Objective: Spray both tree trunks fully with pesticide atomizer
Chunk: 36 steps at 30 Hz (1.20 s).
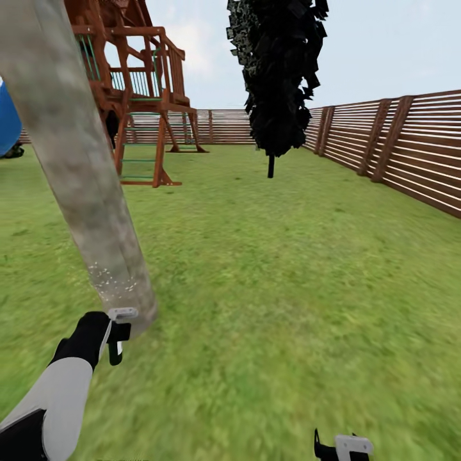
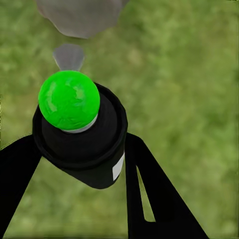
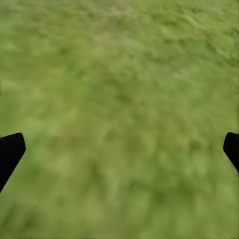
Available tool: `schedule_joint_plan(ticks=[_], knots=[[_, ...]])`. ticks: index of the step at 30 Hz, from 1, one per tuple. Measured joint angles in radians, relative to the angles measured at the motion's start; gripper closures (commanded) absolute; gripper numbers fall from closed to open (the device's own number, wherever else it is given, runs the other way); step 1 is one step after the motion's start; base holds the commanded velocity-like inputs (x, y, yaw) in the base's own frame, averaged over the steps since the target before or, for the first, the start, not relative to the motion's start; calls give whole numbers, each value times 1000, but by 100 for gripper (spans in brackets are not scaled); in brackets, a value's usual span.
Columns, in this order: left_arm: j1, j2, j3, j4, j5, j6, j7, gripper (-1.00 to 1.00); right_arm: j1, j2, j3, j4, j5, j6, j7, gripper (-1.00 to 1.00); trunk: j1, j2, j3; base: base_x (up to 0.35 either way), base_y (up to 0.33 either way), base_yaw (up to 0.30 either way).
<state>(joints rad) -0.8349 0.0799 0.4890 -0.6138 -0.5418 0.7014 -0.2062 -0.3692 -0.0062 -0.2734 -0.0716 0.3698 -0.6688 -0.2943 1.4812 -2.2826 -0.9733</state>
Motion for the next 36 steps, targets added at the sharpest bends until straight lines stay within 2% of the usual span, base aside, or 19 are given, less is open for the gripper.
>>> schedule_joint_plan(ticks=[5,16,23,25,28,29,32,33,34,35,36], knots=[[0,-1,0,0,0,0,0,100,0,0,0,0,0,0,0,-100,0,0,0,146,-266,245],[0,-2,1,-2,0,0,0,100,0,-1,0,0,0,0,0,-100,0,0,0,160,-257,55],[-11,-3,1,-13,4,5,-9,100,0,-1,-1,0,0,0,0,-100,0,0,0,24,-39,272],[-24,-30,-6,-15,11,7,-11,100,0,-3,-2,0,0,0,0,-100,0,0,0,0,0,277],[-113,-78,-10,-21,9,16,-8,100,0,-3,-2,0,0,0,0,-100,0,0,0,0,0,131],[-127,-80,-10,-20,4,17,-7,100,0,-3,-2,0,0,0,0,-100,0,0,0,0,0,23],[-137,-59,-7,-21,-7,18,-6,100,0,-5,-2,0,0,0,0,-100,0,0,0,0,0,6],[-130,-19,-5,-21,0,21,-7,100,0,-6,-2,0,0,0,-1,-100,0,0,0,0,0,0],[-126,3,-8,-20,-16,18,-10,100,0,-6,-2,0,0,0,-1,-100,0,0,0,0,0,0],[-126,0,-8,-19,4,21,-10,100,0,-6,-2,0,0,0,-1,-100,0,0,0,0,0,0],[-131,-8,-8,-16,6,22,-10,100,0,-6,-2,0,0,0,-1,-100,0,0,0,0,0,0]])
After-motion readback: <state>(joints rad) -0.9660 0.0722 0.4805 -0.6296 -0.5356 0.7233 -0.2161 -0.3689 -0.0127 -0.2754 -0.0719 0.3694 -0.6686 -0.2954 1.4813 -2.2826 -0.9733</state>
